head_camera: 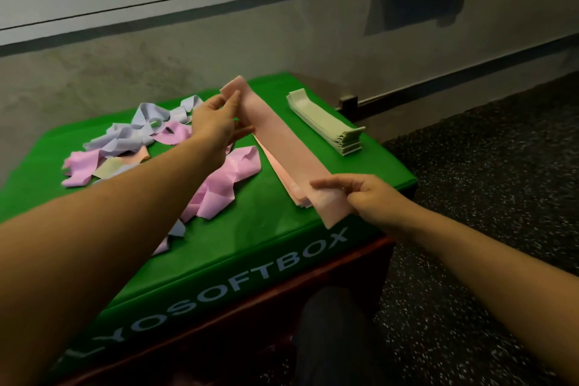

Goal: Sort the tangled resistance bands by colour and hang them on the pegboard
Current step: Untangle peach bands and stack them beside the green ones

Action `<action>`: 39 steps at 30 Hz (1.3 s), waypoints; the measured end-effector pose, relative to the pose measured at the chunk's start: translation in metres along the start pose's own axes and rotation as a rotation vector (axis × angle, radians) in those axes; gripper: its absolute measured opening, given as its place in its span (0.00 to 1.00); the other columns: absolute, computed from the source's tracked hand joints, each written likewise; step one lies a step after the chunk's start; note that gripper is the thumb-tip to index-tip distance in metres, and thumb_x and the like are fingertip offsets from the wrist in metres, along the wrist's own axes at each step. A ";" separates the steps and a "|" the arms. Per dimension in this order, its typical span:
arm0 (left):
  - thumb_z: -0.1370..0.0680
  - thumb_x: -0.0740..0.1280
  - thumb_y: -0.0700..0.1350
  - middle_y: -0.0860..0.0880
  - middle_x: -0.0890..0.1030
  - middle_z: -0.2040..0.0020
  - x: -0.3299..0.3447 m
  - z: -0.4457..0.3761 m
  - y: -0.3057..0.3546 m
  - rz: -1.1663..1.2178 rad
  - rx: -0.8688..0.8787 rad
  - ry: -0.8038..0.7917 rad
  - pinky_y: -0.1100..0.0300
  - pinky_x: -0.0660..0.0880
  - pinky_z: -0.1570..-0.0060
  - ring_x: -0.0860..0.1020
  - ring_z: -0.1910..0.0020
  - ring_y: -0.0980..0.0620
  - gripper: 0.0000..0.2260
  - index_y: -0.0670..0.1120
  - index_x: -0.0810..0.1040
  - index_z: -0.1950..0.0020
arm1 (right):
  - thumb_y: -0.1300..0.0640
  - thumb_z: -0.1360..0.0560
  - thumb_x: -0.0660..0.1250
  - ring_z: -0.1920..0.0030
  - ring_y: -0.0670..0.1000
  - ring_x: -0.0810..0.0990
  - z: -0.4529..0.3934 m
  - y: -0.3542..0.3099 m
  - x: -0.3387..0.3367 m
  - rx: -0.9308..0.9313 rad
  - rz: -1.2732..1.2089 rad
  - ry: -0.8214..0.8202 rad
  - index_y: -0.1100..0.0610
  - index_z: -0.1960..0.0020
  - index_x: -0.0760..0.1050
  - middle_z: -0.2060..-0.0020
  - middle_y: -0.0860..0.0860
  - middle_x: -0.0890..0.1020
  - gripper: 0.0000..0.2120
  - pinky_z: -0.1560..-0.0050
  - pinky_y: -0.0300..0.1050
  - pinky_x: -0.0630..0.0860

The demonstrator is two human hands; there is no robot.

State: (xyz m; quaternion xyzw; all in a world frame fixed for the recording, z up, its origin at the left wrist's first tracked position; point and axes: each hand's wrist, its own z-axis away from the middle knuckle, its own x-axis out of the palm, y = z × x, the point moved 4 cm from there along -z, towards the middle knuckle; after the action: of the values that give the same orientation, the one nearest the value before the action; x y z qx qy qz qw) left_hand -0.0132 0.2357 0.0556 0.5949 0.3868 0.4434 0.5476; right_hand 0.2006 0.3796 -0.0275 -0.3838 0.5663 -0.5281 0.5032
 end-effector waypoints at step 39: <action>0.21 0.67 0.34 0.45 0.81 0.51 0.027 -0.163 -0.118 -0.632 0.039 -0.043 0.55 0.82 0.57 0.79 0.65 0.52 0.11 0.41 0.77 0.40 | 0.45 0.25 0.67 0.53 0.45 0.73 -0.094 0.034 -0.014 -0.626 0.815 -0.089 0.50 0.51 0.85 0.54 0.43 0.79 0.12 0.49 0.49 0.73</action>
State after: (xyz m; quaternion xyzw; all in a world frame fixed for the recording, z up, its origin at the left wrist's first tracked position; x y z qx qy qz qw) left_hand -0.1575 0.3234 -0.0577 0.4650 0.5492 0.2312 0.6547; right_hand 0.1152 0.4176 -0.0646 -0.2863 0.7788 -0.0772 0.5528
